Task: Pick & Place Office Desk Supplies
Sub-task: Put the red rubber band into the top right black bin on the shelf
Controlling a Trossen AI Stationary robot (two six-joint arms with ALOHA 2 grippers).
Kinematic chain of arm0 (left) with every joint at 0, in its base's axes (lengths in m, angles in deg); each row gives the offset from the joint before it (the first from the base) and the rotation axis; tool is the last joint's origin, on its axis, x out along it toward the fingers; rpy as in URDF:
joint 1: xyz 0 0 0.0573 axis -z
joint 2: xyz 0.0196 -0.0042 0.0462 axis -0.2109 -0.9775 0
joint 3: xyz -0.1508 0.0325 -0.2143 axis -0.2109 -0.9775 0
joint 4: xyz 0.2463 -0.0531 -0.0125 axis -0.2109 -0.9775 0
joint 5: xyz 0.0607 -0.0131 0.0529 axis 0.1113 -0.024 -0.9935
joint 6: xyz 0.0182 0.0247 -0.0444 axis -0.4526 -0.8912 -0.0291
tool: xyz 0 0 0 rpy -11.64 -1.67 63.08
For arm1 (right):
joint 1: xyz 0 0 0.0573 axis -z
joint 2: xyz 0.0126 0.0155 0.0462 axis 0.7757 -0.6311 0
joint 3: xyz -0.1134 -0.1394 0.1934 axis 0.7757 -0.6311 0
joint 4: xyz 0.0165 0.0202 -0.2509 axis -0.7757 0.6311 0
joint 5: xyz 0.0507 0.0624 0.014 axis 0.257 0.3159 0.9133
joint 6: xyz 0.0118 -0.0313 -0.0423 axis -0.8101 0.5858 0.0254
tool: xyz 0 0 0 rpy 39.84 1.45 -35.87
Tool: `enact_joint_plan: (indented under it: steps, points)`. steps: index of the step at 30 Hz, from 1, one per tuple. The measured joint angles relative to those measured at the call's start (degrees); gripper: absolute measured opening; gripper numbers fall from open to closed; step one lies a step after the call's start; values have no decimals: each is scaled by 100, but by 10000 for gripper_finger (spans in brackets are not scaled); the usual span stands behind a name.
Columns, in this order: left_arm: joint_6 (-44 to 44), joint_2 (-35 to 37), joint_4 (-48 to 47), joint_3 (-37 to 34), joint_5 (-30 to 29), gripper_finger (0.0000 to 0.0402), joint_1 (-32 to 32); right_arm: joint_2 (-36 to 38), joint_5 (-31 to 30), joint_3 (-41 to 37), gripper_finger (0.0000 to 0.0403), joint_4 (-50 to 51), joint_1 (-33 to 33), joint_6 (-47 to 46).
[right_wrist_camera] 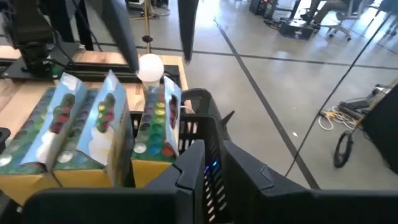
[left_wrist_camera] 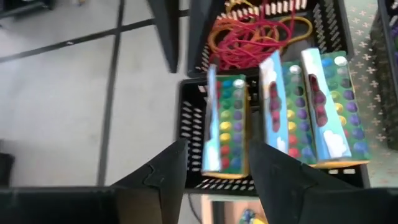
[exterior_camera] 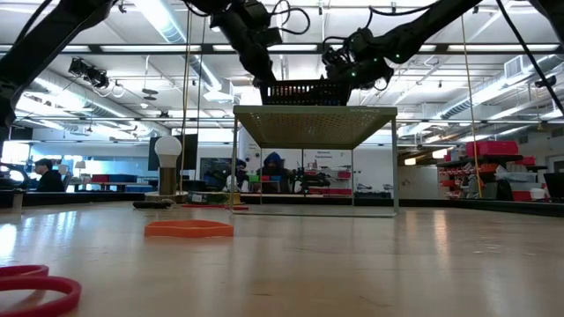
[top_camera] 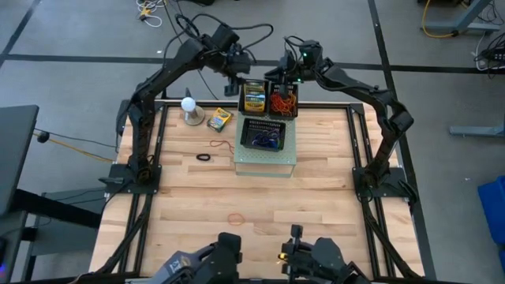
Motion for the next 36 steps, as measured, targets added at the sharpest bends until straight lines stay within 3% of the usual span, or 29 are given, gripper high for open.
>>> enact_joint_plan:
  steps: [6,10,14,17,21,27,31,36]
  points:
    - [166,314,-270,50,72,150,-180,305,-219,0,61,149,9,-23]
    - [478,589,-507,-137,649,96,-365,659,-355,0,45,752,11,50]
    - [614,934,-407,-792,1289,31,-436,964,-296,-174,8,1392,-41,307]
    - [678,1407,232,-1760,1427,7,-340,1340,-315,-859,9,1136,-153,263]
    - [1117,2339,1730,-3479,1177,12,-151,2064,-541,-1988,4,223,-378,3]
    - [2221,3854,4224,-6140,695,17,271,3287,-1434,-3241,3,-359,-881,-531]
    - [2859,4478,4871,-7417,548,17,670,3922,-2138,-3809,4,-365,-1463,-808]
    - [3609,5064,4914,-8417,-920,17,1350,4427,-3024,-4314,2,-378,-2267,-1203]
